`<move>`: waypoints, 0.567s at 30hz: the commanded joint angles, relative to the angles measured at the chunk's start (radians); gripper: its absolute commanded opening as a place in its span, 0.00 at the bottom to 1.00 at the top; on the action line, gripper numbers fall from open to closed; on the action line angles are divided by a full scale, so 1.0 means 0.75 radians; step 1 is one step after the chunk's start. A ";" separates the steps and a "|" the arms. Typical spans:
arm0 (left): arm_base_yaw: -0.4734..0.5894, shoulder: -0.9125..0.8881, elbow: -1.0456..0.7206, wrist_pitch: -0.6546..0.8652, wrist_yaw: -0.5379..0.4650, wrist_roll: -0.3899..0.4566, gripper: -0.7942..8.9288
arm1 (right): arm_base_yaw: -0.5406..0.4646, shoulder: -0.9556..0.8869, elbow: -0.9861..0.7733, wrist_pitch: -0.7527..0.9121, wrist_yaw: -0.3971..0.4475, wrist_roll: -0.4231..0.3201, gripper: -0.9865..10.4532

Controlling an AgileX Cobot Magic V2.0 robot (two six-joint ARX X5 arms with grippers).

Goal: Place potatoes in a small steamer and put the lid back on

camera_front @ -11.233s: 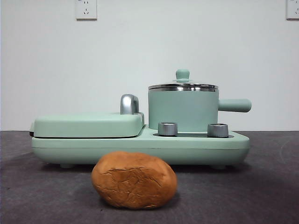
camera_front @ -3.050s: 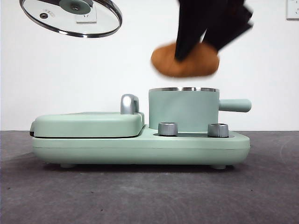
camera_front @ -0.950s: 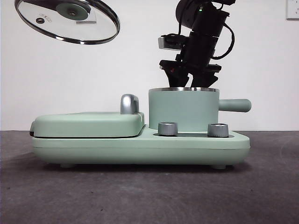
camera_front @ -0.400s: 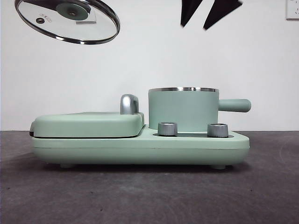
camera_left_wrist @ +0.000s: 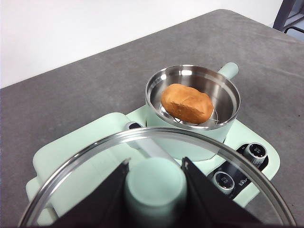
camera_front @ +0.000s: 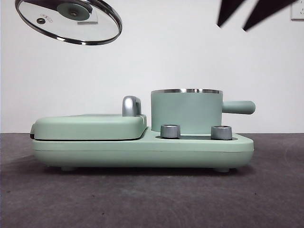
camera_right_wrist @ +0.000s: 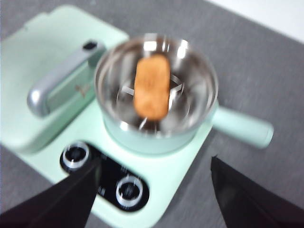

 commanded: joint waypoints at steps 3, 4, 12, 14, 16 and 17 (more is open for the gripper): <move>-0.006 0.002 0.025 0.048 0.025 -0.009 0.10 | 0.008 -0.192 -0.215 0.069 0.002 0.071 0.40; -0.006 0.003 0.025 0.049 0.034 -0.009 0.10 | 0.008 -0.234 -0.255 0.076 0.004 0.070 0.40; -0.055 0.034 0.025 0.097 0.060 -0.005 0.10 | 0.008 -0.552 -0.482 0.115 0.005 0.070 0.39; -0.081 0.056 0.025 0.146 0.060 -0.005 0.10 | 0.008 -0.606 -0.501 0.097 0.004 0.070 0.39; -0.115 0.087 0.025 0.219 0.060 -0.006 0.10 | 0.008 -0.650 -0.503 0.080 0.004 0.070 0.39; -0.130 0.105 0.025 0.257 0.060 -0.006 0.10 | 0.008 -0.663 -0.503 0.079 0.004 0.070 0.39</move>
